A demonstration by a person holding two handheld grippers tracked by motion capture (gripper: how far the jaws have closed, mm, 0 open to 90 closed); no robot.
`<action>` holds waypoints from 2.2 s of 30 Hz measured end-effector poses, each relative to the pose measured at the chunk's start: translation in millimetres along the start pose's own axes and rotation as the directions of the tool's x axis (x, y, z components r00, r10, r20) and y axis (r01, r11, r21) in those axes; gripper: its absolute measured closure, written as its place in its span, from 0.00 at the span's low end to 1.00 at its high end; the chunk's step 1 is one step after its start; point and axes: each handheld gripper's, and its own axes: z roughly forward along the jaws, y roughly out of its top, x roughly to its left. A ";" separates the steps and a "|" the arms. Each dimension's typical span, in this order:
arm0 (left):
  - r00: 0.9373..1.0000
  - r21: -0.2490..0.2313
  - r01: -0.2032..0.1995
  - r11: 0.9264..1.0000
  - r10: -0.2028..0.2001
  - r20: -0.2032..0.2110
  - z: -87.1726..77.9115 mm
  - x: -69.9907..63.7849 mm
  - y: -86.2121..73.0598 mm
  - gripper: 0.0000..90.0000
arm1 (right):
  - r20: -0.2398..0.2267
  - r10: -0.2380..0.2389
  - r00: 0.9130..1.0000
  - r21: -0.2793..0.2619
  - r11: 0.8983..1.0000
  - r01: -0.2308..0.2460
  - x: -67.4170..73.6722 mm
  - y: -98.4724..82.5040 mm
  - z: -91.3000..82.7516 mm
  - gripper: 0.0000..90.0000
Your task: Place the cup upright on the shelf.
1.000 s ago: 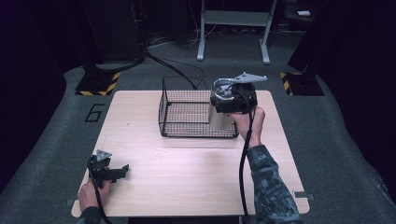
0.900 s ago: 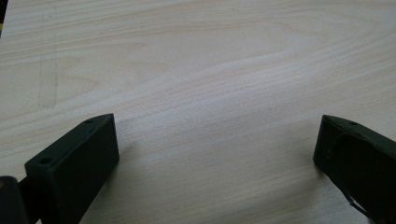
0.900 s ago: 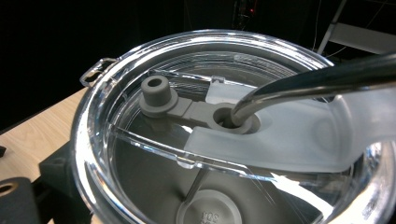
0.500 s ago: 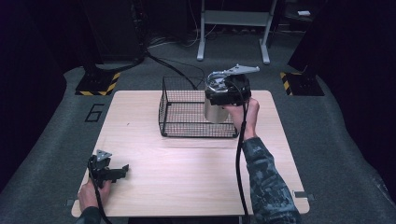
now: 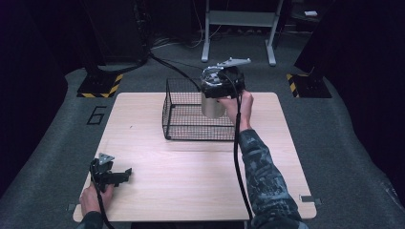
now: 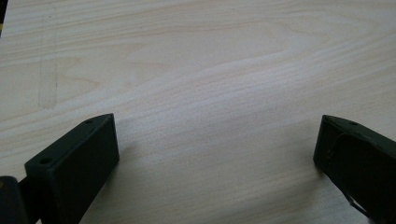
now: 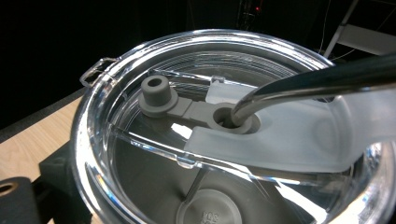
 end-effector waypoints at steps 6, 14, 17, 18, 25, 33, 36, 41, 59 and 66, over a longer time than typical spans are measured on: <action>1.000 0.000 0.000 1.000 0.000 0.001 0.1 -0.1 -0.1 0.00 | 0.010 -0.014 1.000 0.013 1.000 0.014 2.3 3.7 14.5 0.04; 1.000 0.014 -0.018 1.000 0.018 0.004 -1.0 1.1 0.1 0.00 | 0.016 0.001 1.000 0.024 1.000 -0.001 -0.8 -0.5 34.4 0.04; 1.000 0.014 -0.017 1.000 0.017 0.005 -1.0 1.1 0.2 0.00 | 0.029 -0.003 1.000 0.044 0.999 0.002 -4.8 -3.5 43.4 0.04; 1.000 0.015 -0.016 1.000 0.016 0.006 -1.2 1.0 0.1 0.00 | 0.033 0.012 0.999 0.050 0.999 -0.014 -5.0 -4.4 46.2 0.04; 1.000 0.035 -0.028 0.999 0.027 0.010 -2.8 2.1 1.0 0.00 | 0.048 0.024 0.999 0.082 0.996 -0.028 -12.0 -12.3 65.3 0.04; 1.000 0.027 -0.012 1.000 0.012 0.009 -2.2 0.9 0.5 0.00 | 0.056 0.056 0.997 0.103 0.993 -0.062 -22.9 -26.6 87.1 0.04; 1.000 0.034 -0.024 0.999 0.023 0.010 -2.6 2.0 1.1 0.00 | 0.064 0.079 0.995 0.114 0.990 -0.086 -27.1 -35.4 95.5 0.04; 1.000 0.017 -0.005 1.000 0.005 0.006 -1.4 0.6 0.7 0.00 | 0.067 0.137 0.988 0.136 0.980 -0.145 -33.5 -46.7 107.7 0.04; 1.000 0.005 -0.007 1.000 0.007 0.000 -0.7 0.3 0.0 0.00 | 0.096 0.135 0.986 0.175 0.973 -0.151 -31.2 -60.1 136.3 0.04; 1.000 0.003 -0.005 1.000 0.005 0.000 -0.5 0.2 0.0 0.00 | 0.097 0.129 0.987 0.183 0.972 -0.145 -30.6 -62.3 142.9 0.04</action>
